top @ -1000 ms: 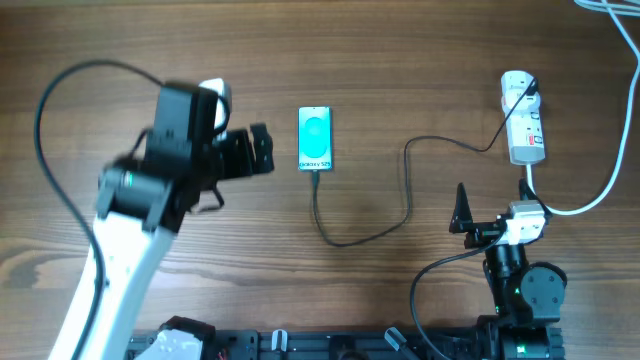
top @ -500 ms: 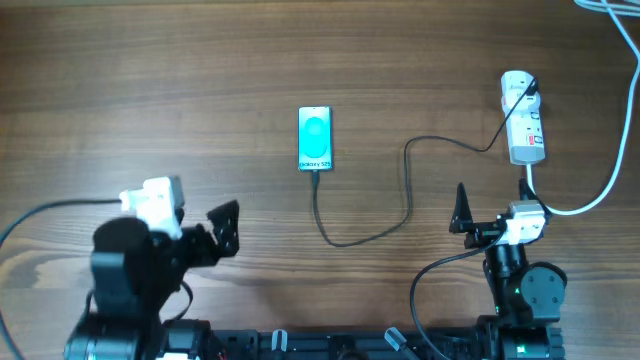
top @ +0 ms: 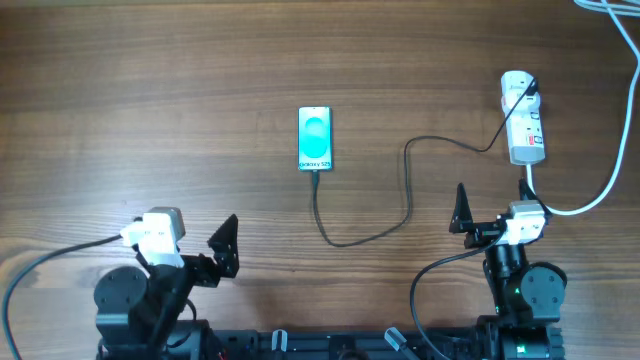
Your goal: Plug charger to phone and switch on socket
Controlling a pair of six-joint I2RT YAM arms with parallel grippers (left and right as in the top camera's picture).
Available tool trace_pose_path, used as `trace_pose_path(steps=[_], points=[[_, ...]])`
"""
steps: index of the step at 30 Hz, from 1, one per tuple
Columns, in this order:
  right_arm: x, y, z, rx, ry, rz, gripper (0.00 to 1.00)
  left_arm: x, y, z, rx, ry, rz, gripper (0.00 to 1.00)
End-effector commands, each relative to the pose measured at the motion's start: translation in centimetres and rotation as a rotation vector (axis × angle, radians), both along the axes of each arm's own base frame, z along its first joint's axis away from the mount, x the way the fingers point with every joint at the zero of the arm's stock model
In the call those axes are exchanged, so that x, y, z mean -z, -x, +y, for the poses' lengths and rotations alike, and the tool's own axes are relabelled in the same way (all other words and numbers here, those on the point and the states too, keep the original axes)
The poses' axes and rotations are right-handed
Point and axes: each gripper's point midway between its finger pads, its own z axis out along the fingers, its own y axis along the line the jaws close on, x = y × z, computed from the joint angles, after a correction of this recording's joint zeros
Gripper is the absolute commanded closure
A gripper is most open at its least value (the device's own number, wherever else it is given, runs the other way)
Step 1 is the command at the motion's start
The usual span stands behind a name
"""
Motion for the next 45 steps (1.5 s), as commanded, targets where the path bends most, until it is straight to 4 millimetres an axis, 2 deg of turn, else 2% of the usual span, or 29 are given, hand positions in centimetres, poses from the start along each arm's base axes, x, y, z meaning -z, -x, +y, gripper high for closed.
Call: trace_pose_path(steps=[1, 5, 23, 31, 38, 45], points=[[-0.2, 0.1, -0.3, 0.013, 0.006, -0.012, 0.00, 0.4, -0.2, -0.6, 0.044, -0.002, -0.081, 0.00], [-0.2, 0.1, -0.3, 0.013, 0.006, -0.012, 0.00, 0.6, -0.7, -0.6, 0.041, -0.004, -0.155, 0.00], [-0.2, 0.1, -0.3, 0.013, 0.006, -0.012, 0.00, -1.5, -3.3, -0.6, 0.044, -0.015, -0.464, 0.00], [-0.2, 0.1, -0.3, 0.013, 0.006, -0.012, 0.00, -1.9, -3.9, -0.5, 0.042, -0.020, -0.576, 0.00], [-0.2, 0.1, -0.3, 0.013, 0.006, -0.012, 0.00, -2.6, -4.1, 0.4, -0.014, -0.018, -0.674, 0.00], [-0.2, 0.1, -0.3, 0.013, 0.006, -0.012, 0.00, -2.5, -4.3, 1.3, -0.067, -0.023, -0.672, 0.00]])
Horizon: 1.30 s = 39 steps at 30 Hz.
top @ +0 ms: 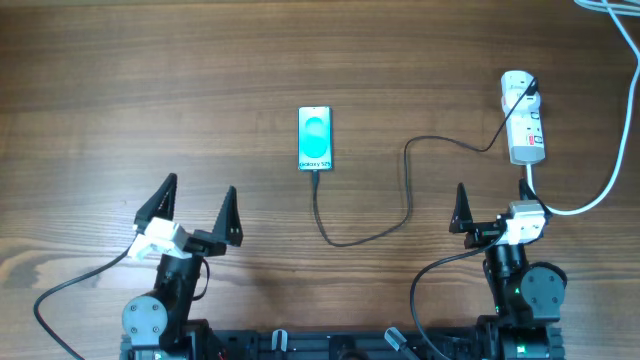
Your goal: Plug charger to phone and switch on socket
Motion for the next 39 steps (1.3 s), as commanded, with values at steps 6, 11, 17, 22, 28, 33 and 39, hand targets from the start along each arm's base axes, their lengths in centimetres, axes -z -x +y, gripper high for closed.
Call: trace_pose_path(steps=[6, 11, 17, 22, 28, 33, 39], points=[[-0.2, 0.1, -0.3, 0.013, 0.006, -0.012, 0.00, 2.5, -0.9, 2.3, -0.124, 0.016, 0.096, 0.00], [-0.2, 0.1, -0.3, 0.013, 0.006, -0.012, 0.00, 5.2, -1.2, 3.3, -0.178, 0.022, 0.207, 0.00], [-0.2, 0.1, -0.3, 0.013, 0.006, -0.012, 0.00, 8.4, -1.2, 4.4, -0.245, 0.010, 0.334, 0.00], [-0.2, 0.1, -0.3, 0.013, 0.006, -0.012, 0.00, 8.4, -1.2, 4.2, -0.247, -0.089, 0.323, 0.00], [-0.2, 0.0, -0.3, 0.013, 0.006, -0.011, 0.00, 8.4, -1.2, 4.3, -0.260, -0.148, 0.318, 0.00], [-0.2, 0.0, -0.3, 0.013, 0.006, -0.011, 0.00, 8.4, -1.2, 4.4, -0.261, -0.148, 0.318, 0.00], [-0.2, 0.0, -0.3, 0.013, 0.006, -0.011, 0.00, 8.4, -1.2, 4.4, -0.261, -0.147, 0.318, 0.00]])
